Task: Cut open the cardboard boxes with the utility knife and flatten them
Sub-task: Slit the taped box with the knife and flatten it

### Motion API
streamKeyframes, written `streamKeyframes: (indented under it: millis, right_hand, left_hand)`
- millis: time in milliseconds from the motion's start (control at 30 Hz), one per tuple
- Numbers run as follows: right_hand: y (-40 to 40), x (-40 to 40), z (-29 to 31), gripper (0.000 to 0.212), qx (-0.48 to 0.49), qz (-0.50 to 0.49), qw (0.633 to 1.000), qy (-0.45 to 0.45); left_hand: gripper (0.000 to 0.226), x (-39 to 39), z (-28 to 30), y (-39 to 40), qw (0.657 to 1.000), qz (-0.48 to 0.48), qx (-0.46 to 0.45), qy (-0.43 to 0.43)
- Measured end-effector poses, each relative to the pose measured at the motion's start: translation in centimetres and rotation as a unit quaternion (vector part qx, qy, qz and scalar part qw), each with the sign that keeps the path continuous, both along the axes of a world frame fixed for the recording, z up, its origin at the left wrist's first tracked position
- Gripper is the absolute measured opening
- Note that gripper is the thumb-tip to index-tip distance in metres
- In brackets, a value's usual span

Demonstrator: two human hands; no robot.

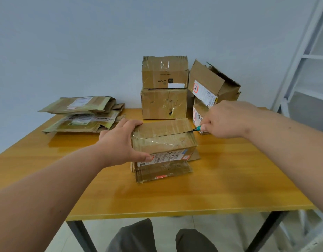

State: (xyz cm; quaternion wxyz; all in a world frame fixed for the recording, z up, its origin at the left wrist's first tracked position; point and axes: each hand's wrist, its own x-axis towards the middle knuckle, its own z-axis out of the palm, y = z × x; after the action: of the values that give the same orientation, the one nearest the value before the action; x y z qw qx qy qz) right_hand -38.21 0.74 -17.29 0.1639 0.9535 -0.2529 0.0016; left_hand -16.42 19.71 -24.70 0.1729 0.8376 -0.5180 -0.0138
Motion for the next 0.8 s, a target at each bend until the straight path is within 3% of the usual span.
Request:
streamKeyframes:
  millis: [433, 567, 667, 733, 800]
  right_hand:
    - [-1.2, -1.8, -0.3, 0.044, 0.041, -0.003, 0.998, -0.046]
    - [-2.8, -4.4, -0.2, 0.031, -0.024, -0.096, 0.995, -0.001]
    - [-2.3, -5.3, -0.6, 0.038, 0.082, -0.127, 0.980, -0.131]
    - [-0.4, -3.9, -1.2, 0.036, 0.200, -0.123, 0.939, -0.253]
    - [1.9, -1.9, -2.4, 0.033, 0.301, -0.111, 0.898, -0.301]
  left_hand:
    - [0.119, -0.6, 0.1, -0.1, 1.000, -0.003, 0.004, 0.001]
    - [0.123, -0.3, 0.3, 0.2, 1.000, 0.009, -0.002, 0.018]
    - [0.125, -0.5, 0.4, -0.4, 1.000, 0.009, 0.007, 0.012]
    - [0.121, -1.1, 0.4, -1.2, 1.000, 0.018, 0.009, -0.005]
    - [0.125, -1.6, 0.5, -1.6, 0.998, 0.049, 0.014, -0.034]
